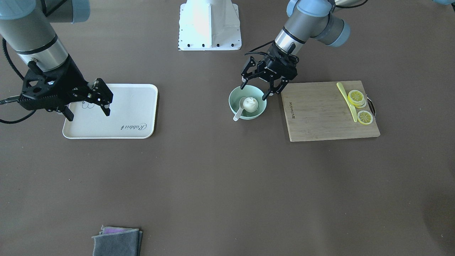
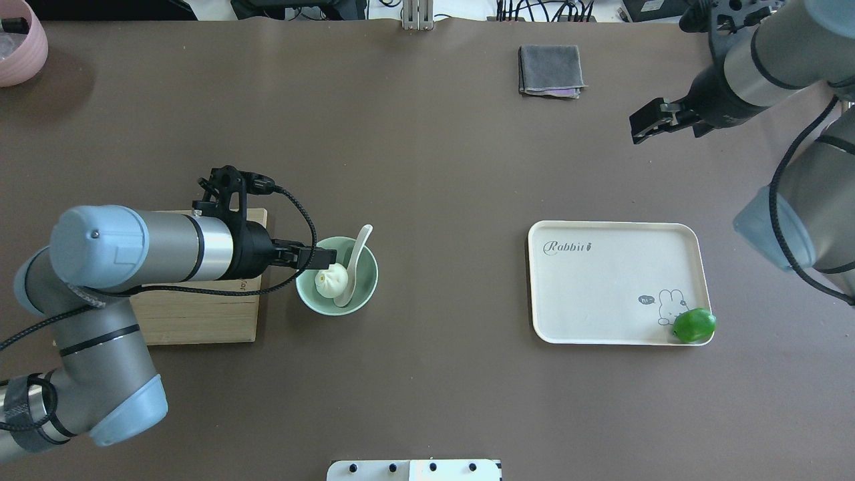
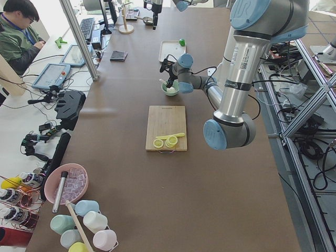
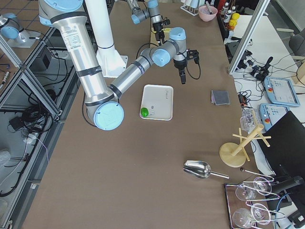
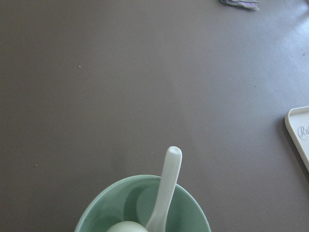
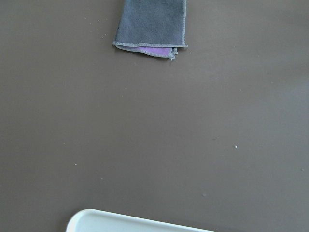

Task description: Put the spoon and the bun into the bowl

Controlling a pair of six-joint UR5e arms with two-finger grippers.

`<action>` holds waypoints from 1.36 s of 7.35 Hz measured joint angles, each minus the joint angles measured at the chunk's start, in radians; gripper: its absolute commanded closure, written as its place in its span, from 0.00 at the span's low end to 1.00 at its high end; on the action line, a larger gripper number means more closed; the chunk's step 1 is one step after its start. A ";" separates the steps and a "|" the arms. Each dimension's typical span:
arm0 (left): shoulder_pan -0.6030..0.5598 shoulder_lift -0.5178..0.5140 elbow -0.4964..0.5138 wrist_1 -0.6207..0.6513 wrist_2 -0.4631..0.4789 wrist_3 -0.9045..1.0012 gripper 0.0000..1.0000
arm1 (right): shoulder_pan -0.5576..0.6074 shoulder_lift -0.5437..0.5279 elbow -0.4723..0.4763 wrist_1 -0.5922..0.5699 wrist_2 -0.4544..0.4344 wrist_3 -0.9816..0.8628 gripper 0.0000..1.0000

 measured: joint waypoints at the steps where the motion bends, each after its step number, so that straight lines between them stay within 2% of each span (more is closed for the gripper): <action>1: -0.072 0.030 -0.001 0.011 -0.108 0.073 0.02 | 0.076 -0.062 -0.001 -0.002 0.054 -0.131 0.00; 2: -0.151 0.073 0.001 0.015 -0.205 0.171 0.02 | 0.164 -0.140 -0.005 -0.004 0.109 -0.290 0.00; 4: -0.309 0.177 0.007 0.022 -0.342 0.390 0.02 | 0.345 -0.281 -0.033 -0.007 0.204 -0.589 0.00; 6: -0.504 0.279 0.009 0.084 -0.454 0.643 0.03 | 0.490 -0.388 -0.070 -0.006 0.245 -0.784 0.00; 8: -0.733 0.307 0.010 0.327 -0.532 0.989 0.02 | 0.549 -0.450 -0.083 0.001 0.250 -0.852 0.00; 10: -0.904 0.322 0.025 0.606 -0.542 1.340 0.02 | 0.560 -0.461 -0.118 -0.004 0.269 -0.848 0.00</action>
